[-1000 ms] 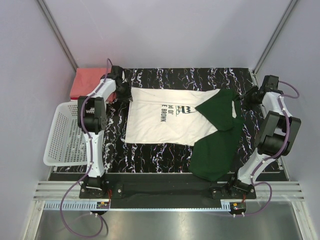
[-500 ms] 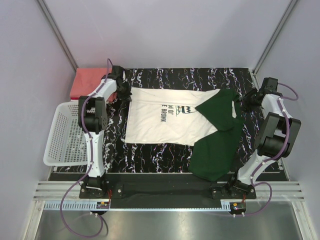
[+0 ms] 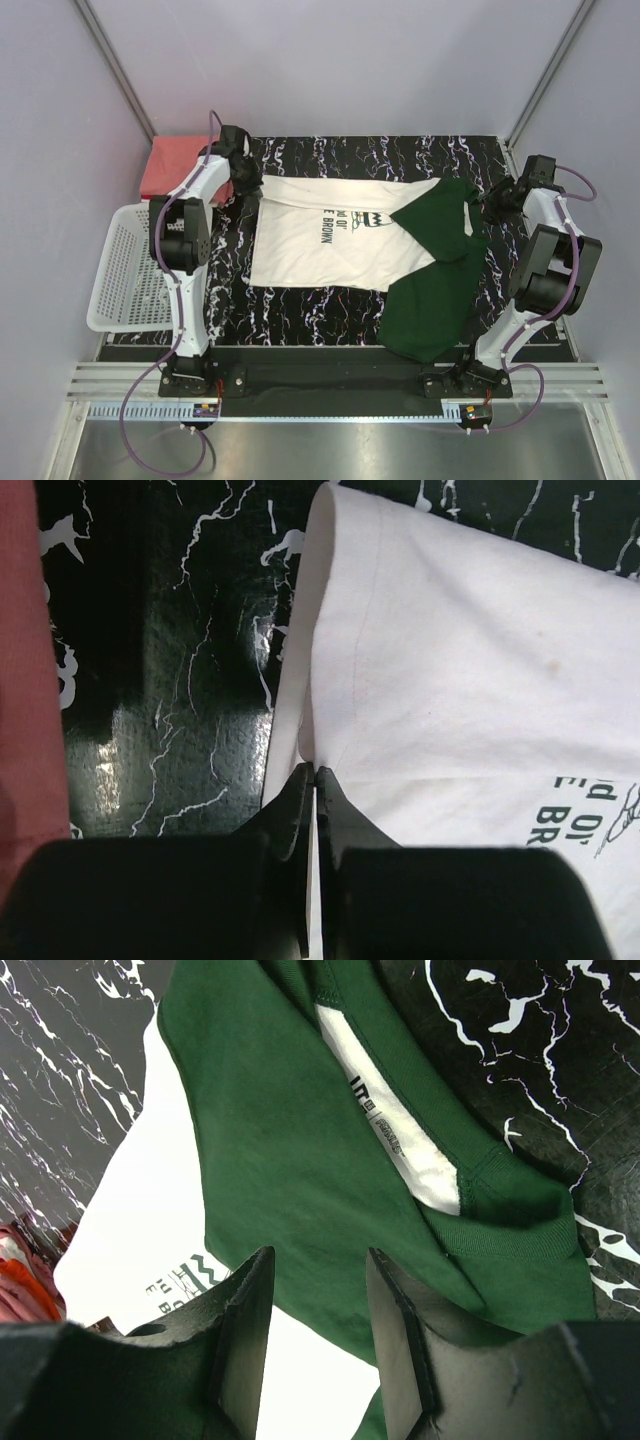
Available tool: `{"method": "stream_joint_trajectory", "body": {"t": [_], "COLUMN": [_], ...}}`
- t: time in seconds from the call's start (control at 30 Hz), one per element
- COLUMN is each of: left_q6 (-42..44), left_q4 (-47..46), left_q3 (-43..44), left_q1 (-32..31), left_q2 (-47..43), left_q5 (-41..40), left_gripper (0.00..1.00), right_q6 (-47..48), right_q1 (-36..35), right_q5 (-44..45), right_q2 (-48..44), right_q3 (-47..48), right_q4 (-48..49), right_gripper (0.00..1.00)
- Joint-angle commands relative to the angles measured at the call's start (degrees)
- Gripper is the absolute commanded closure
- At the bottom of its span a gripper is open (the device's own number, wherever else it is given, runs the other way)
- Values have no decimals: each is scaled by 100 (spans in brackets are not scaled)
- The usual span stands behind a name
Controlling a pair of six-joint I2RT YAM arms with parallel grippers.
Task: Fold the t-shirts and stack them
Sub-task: Fold the tshirt
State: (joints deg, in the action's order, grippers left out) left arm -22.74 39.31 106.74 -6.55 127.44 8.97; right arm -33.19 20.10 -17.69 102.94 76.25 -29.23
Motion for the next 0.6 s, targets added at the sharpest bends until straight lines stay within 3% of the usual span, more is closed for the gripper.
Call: {"method": "stream_joint_trajectory", "body": {"t": [0.0, 0.43, 0.57], "left_q6": [7, 59, 86], "left_q4": [-90, -81, -64], "left_q3": [-48, -356, -206], "left_q1": [-31, -66, -66], "left_q2": [-342, -202, -105], "left_q5": [-168, -352, -431], "left_gripper": [100, 100, 80], "right_q6": [102, 137, 76], "right_q1": [-15, -15, -15], "right_q5": [-164, -164, -24], "right_q2": [-54, -63, -212], "right_q3": [4, 4, -118], "right_q4": [164, 155, 120], "right_gripper": [52, 51, 52]}}
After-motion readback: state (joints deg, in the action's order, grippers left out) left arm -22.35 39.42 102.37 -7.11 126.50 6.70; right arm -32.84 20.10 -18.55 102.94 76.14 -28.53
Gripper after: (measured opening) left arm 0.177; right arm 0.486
